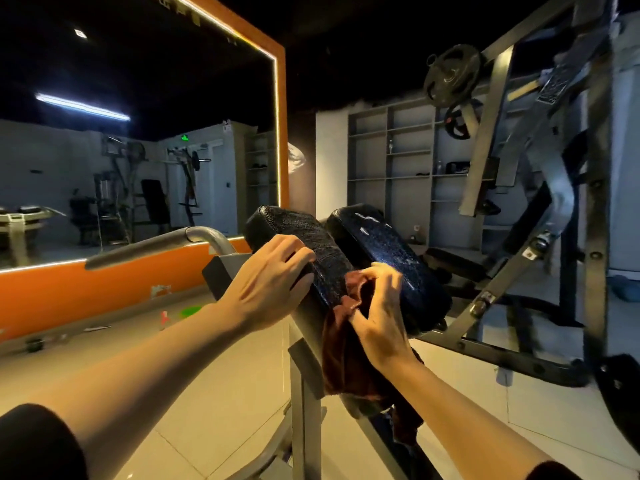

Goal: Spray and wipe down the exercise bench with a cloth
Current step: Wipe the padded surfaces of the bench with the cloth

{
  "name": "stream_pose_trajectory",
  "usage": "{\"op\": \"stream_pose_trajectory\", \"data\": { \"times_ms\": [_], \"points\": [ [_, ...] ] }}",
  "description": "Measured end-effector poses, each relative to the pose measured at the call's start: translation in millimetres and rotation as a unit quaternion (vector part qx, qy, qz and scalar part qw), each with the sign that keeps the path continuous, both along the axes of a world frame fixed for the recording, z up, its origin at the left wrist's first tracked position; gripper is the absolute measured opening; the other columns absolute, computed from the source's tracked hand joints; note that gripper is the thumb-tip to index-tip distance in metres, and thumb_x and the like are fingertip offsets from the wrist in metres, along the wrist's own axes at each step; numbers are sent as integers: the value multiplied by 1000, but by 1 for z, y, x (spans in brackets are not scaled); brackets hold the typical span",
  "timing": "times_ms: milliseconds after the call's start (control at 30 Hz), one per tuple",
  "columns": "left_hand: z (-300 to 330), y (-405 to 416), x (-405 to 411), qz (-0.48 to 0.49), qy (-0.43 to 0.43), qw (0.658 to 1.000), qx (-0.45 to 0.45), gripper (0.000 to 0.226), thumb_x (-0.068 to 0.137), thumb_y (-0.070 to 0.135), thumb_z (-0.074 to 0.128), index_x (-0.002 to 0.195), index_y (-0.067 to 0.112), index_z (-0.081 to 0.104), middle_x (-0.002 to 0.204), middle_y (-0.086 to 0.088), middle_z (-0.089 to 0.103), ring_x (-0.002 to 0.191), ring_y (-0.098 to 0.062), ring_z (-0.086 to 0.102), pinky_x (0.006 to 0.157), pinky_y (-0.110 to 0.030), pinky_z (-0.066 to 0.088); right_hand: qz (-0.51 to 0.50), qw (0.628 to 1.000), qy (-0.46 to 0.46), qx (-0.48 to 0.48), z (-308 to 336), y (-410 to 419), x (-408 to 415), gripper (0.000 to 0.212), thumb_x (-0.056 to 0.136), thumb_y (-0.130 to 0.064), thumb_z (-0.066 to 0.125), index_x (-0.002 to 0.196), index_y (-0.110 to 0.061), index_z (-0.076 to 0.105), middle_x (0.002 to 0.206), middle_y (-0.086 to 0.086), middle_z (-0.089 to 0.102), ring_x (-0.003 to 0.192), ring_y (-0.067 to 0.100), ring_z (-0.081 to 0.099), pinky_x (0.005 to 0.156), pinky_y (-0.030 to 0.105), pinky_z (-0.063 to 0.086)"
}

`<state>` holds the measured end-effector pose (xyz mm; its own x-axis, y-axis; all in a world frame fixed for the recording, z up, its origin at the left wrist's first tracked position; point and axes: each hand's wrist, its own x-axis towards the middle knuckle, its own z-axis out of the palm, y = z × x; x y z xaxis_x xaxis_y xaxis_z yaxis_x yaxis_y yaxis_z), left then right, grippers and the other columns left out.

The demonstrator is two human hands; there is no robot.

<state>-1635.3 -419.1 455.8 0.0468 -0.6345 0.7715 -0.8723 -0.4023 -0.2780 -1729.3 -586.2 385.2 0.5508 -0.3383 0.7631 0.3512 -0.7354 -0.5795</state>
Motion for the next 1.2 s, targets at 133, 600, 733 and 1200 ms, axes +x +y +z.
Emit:
{"op": "stream_pose_trajectory", "data": {
  "times_ms": [133, 600, 733, 1200],
  "points": [
    [4, 4, 5, -10, -4, 1000, -11, 36, 95, 29, 39, 107, 5, 64, 107, -12, 63, 98, -26, 58, 77, -36, 53, 154, 983, 70, 71, 1, -1, -12, 62, 83, -38, 36, 134, -8, 53, 139, 7, 53, 134, 23, 42, 113, 29, 30],
    [7, 24, 43, -18, -30, 999, -3, 50, 99, 42, 35, 135, 9, 46, 137, -13, 49, 126, -29, 47, 104, -44, 42, 117, 976, 152, -98, 35, 12, 27, 67, 95, -57, 31, 151, -38, 1, 160, -22, -2, 145, -6, 0, 123, 41, 7],
    [2, 24, 46, -76, -20, 994, -82, 48, 99, 35, 39, 138, 9, 37, 142, -10, 38, 130, -24, 41, 109, -38, 37, 148, 970, 111, -158, 76, 30, 68, 57, 101, -49, 33, 147, -40, 0, 162, -13, 1, 147, 0, 3, 123, 41, 8],
    [5, 28, 40, 31, -17, 998, -55, 58, 94, 44, 39, 137, 7, 45, 142, -13, 43, 132, -24, 38, 111, -31, 25, 123, 980, 139, -76, 126, 9, 151, 74, 83, -68, 30, 149, -36, 30, 158, -4, 29, 146, 21, 24, 118, 57, 15]
  ]
}}
